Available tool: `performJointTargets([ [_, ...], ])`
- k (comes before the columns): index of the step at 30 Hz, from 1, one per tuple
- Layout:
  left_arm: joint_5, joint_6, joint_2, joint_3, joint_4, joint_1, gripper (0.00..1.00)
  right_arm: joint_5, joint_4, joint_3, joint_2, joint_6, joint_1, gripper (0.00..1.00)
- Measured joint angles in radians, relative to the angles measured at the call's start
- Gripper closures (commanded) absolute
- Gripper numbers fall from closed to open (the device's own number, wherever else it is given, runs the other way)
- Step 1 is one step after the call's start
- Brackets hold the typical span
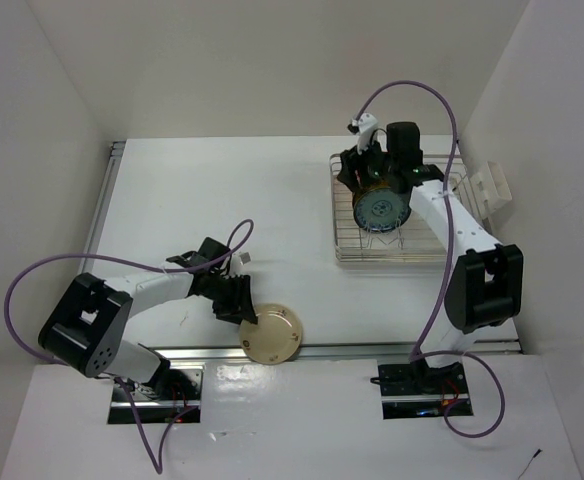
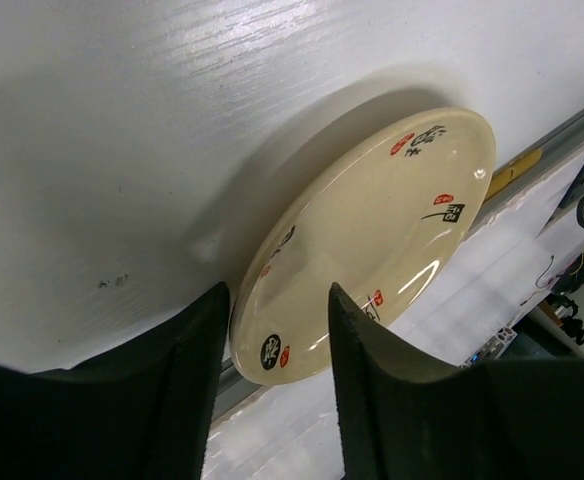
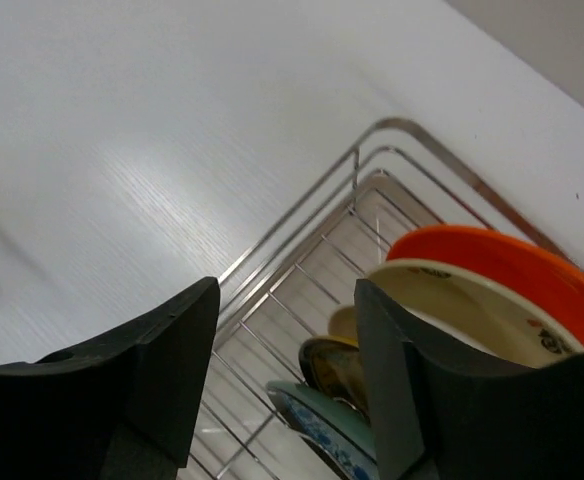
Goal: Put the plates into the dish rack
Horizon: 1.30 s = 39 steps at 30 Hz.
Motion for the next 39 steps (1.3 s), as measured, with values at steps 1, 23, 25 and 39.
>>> performJointTargets([
  [1,0.000,0.000,0.000,0.000,-0.002,0.000,0.52,-0.019,0.008,0.011,-0.001,0.011,0.000,0.35],
  [23,-0.001,0.128,0.038,0.137,-0.022,-0.050,1.00,-0.040,0.003,0.049,-0.229,0.150,0.010,0.21],
  [25,-0.006,0.163,0.037,0.238,-0.030,-0.038,1.00,-0.091,-0.028,0.055,-0.219,0.193,0.010,0.19],
  [39,-0.003,0.319,-0.006,0.614,-0.020,0.100,1.00,-0.475,-0.204,0.104,-0.032,0.298,0.041,0.19],
])
